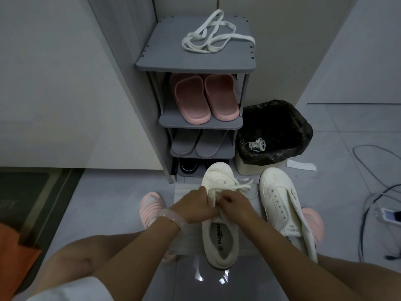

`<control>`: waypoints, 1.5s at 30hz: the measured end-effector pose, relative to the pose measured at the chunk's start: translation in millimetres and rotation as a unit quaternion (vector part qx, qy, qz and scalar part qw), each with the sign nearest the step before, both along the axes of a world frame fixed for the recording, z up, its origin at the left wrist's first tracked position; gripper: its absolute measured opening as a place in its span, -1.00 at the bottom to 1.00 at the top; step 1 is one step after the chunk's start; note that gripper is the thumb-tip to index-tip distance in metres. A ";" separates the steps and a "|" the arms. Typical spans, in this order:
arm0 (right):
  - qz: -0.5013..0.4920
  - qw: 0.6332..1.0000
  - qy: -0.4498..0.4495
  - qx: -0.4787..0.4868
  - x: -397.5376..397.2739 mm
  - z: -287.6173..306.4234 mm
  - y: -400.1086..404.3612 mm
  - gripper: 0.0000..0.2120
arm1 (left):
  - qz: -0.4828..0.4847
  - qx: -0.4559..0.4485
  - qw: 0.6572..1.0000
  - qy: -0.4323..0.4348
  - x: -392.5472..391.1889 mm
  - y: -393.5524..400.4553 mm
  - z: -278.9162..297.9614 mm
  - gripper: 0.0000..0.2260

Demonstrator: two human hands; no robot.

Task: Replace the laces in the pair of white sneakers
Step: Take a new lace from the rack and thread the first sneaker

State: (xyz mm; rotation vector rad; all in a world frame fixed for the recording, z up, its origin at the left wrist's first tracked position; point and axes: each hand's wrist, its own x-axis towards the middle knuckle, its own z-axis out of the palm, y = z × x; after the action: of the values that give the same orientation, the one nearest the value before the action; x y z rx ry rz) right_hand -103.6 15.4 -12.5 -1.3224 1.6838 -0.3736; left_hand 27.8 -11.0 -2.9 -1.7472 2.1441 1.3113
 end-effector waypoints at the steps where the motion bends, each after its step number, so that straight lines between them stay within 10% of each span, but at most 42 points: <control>1: -0.013 0.999 -0.036 0.014 -2.6 4.1 -0.1 -0.79 | -0.016 -0.043 0.999 -0.025 0.1 2.4 -0.7 -0.76; 4: -0.159 0.965 -0.195 0.078 -15.7 18.6 0.4 -0.75 | -0.015 -0.079 0.996 -0.044 0.6 4.0 -3.6 -0.71; 7: -0.430 0.842 -0.323 0.033 -42.6 33.5 -3.0 -0.79 | -0.008 -0.039 0.999 -0.032 4.6 2.3 -2.3 -0.69; 9: -0.546 0.764 -0.337 -0.061 -64.2 38.5 -8.5 -0.83 | -0.003 -0.026 0.999 -0.021 6.2 2.9 -1.0 -0.69; 10: -0.545 0.787 -0.271 -0.100 -71.9 39.2 -10.0 -0.85 | -0.002 -0.023 1.000 -0.019 6.3 3.4 -0.8 -0.68; 15: -0.197 0.940 0.169 -0.220 -55.6 28.8 -1.1 -0.71 | -0.021 -0.048 0.997 -0.049 3.5 5.0 1.1 -0.64; 20: 0.171 0.921 0.273 -0.218 -23.6 -2.0 9.7 -0.61 | -0.041 -0.146 0.987 -0.055 0.3 8.6 0.8 -0.69; 29: 0.165 0.879 0.386 -0.228 -35.4 5.1 -0.5 -0.72 | -0.025 -0.148 0.988 -0.033 -2.7 7.9 -2.3 -0.70; 35: -0.146 0.874 0.400 -0.235 -91.5 43.1 -20.1 -0.79 | -0.006 -0.094 0.995 -0.014 2.9 5.5 -0.9 -0.72; 39: 0.085 0.903 0.341 -0.247 -51.9 32.8 -15.7 -0.49 | 0.016 -0.067 0.998 0.010 1.4 5.4 1.7 -0.77; 45: 0.212 0.876 0.383 -0.201 -27.1 4.4 -1.6 -0.77 | 0.033 -0.067 0.997 0.010 3.1 6.7 1.5 -0.71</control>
State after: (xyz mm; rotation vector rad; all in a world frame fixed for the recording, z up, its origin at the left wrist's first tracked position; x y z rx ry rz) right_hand -130.7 13.8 -8.1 -2.3147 1.9105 0.1027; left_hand 30.9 -4.2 -1.4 -1.8780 2.2522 1.2294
